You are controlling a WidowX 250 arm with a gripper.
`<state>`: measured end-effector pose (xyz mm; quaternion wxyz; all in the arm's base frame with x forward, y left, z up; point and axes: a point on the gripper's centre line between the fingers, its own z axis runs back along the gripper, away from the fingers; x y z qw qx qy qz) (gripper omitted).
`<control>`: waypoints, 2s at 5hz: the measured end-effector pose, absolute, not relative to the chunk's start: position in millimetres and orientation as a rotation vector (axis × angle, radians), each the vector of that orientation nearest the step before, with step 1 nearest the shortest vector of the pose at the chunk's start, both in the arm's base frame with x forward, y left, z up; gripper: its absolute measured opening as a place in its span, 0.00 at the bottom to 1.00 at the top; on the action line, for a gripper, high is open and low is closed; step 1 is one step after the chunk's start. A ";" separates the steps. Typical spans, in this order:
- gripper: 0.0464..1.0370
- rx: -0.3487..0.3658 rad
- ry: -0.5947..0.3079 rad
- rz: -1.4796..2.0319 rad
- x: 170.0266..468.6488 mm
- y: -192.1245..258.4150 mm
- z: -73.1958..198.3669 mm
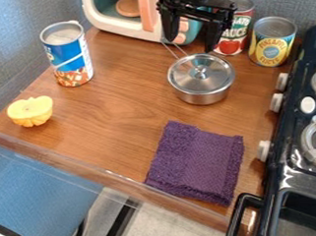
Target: Moved the orange toy from the left side of the table to the middle upper part
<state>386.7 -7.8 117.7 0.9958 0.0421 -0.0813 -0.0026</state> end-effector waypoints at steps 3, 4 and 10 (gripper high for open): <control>0.96 0.106 -0.066 0.021 364.0 22.8 78.4; 0.96 0.136 -0.086 0.015 338.4 58.1 83.7; 0.96 0.029 -0.072 0.078 255.1 163.8 73.8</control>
